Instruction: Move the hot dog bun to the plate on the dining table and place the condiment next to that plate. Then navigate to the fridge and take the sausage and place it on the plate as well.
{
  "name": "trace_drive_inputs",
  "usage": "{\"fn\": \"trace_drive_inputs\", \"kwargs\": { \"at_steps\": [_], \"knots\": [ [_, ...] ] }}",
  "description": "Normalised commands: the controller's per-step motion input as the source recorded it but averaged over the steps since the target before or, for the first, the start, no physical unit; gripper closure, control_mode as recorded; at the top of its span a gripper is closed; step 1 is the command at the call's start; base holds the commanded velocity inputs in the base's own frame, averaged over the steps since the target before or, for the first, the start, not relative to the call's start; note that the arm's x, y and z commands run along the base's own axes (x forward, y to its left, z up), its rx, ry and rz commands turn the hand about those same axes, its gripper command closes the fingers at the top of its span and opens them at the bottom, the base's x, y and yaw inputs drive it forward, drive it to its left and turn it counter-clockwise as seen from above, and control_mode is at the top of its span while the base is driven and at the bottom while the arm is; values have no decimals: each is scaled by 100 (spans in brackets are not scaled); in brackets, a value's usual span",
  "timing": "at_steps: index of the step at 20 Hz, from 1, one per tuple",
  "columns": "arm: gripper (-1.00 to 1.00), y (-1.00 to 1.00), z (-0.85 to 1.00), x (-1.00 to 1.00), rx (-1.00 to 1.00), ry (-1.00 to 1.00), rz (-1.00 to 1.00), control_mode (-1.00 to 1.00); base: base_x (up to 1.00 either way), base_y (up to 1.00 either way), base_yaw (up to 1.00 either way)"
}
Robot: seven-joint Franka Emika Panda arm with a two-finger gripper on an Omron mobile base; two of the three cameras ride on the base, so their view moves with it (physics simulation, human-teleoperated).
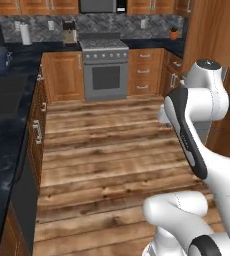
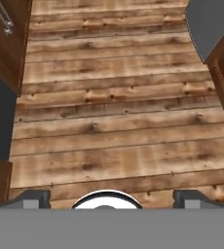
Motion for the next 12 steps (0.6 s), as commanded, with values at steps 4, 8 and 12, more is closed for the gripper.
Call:
{"fn": "trace_drive_inputs", "kwargs": {
  "at_steps": [4,8,12],
  "knots": [
    [-100,0,0,0,0,0,0,100,100,0,-11],
    [-100,0,0,0,0,0,0,100,100,0,-18],
    [-100,0,0,0,0,0,0,100,100,0,-20]
  ]
}}
